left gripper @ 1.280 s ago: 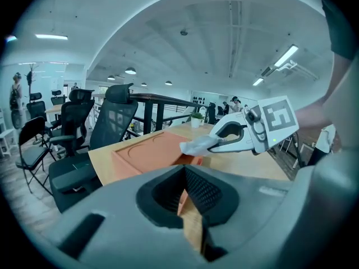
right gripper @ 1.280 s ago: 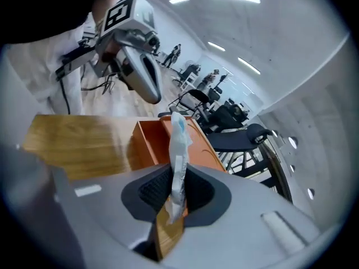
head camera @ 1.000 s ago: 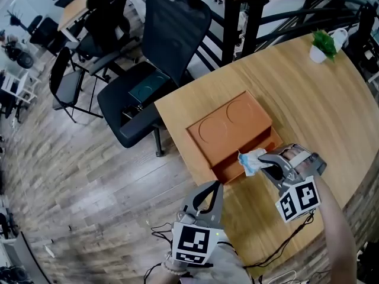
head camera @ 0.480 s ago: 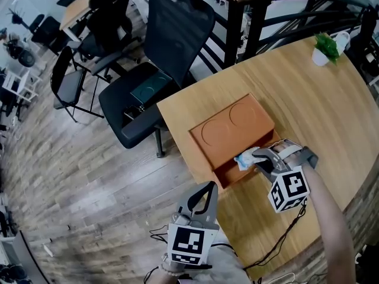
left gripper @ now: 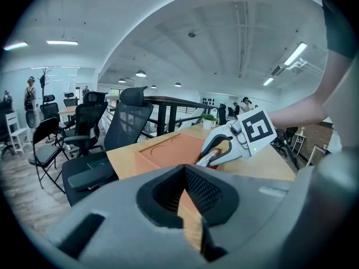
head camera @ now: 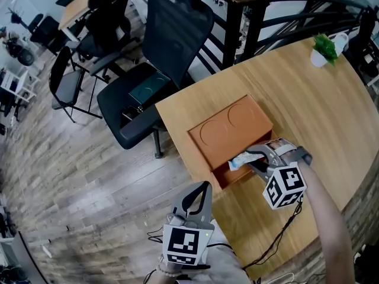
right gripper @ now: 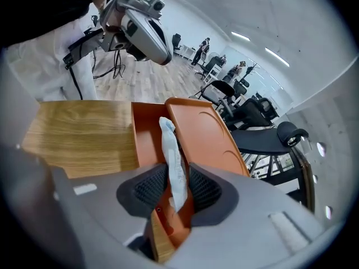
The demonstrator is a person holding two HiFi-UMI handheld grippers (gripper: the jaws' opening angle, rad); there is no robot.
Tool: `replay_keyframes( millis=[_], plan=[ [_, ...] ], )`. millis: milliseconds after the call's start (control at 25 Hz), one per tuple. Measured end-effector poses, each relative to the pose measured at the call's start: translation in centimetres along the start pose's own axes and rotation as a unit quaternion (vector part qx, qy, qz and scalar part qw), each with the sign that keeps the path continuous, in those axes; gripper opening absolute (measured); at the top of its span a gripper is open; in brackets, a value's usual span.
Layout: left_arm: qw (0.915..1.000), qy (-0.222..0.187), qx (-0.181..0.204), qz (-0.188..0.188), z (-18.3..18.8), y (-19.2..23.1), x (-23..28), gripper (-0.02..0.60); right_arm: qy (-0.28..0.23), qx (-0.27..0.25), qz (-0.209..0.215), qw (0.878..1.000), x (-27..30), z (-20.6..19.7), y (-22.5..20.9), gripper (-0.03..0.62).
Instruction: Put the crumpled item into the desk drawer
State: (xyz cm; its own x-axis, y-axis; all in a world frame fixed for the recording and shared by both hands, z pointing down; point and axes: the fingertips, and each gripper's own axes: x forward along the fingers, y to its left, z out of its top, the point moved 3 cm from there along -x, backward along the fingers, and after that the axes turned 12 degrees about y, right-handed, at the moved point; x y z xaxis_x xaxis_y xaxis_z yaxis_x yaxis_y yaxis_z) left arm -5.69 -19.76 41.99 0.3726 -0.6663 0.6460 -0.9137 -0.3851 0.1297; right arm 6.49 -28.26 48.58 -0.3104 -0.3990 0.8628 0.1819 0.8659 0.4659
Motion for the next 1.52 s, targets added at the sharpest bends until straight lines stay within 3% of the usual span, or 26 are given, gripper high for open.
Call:
replay_keyframes(
  millis=[240,680,800,840,960,1040,1200,1280,1360,1400,1520],
  plan=[
    [1.0000,-0.003,-0.003,0.004,0.0,0.4,-0.2,-0.002,-0.005,0.018,-0.001,1.000,-1.3,-0.5,0.2,0.143],
    [1.0000,-0.006,0.003,0.003,0.4,0.5,-0.7,-0.002,-0.026,0.107,-0.017,0.994,-4.3,-2.1,0.9,0.134],
    [1.0000,-0.007,0.006,-0.001,0.5,0.3,-0.8,-0.002,-0.048,0.149,-0.041,0.987,-5.3,-2.2,0.5,0.083],
    [0.9999,-0.008,0.007,-0.003,0.6,0.2,-0.9,-0.002,-0.058,0.171,-0.049,0.982,-5.7,-2.2,0.3,0.035],
    [0.9998,-0.012,0.013,-0.009,1.0,0.0,-1.1,-0.002,-0.103,0.271,-0.057,0.955,-7.0,-1.7,-0.2,0.014],
    [0.9995,-0.017,0.020,-0.015,1.5,-0.2,-1.3,-0.002,-0.143,0.349,-0.052,0.925,-8.0,-1.2,-0.2,0.014],
    [0.9983,-0.032,0.038,-0.031,3.0,-0.8,-2.0,-0.002,-0.244,0.504,-0.044,0.827,-11.4,-0.5,-0.6,0.012],
    [0.9973,-0.042,0.044,-0.042,3.9,-1.0,-2.4,-0.002,-0.268,0.547,-0.066,0.790,-13.0,-0.7,-0.9,0.012],
    [0.9959,-0.052,0.052,-0.052,4.9,-1.4,-2.8,-0.002,-0.274,0.570,-0.093,0.769,-14.5,-0.7,-0.8,0.012],
    [0.9951,-0.057,0.058,-0.056,5.4,-1.6,-3.1,-0.002,-0.271,0.576,-0.107,0.764,-15.2,-0.7,-0.6,0.012],
    [0.9918,-0.066,0.090,-0.062,6.8,-2.3,-4.1,-0.002,-0.246,0.575,-0.150,0.766,-17.1,-0.2,0.0,0.012]
  ],
)
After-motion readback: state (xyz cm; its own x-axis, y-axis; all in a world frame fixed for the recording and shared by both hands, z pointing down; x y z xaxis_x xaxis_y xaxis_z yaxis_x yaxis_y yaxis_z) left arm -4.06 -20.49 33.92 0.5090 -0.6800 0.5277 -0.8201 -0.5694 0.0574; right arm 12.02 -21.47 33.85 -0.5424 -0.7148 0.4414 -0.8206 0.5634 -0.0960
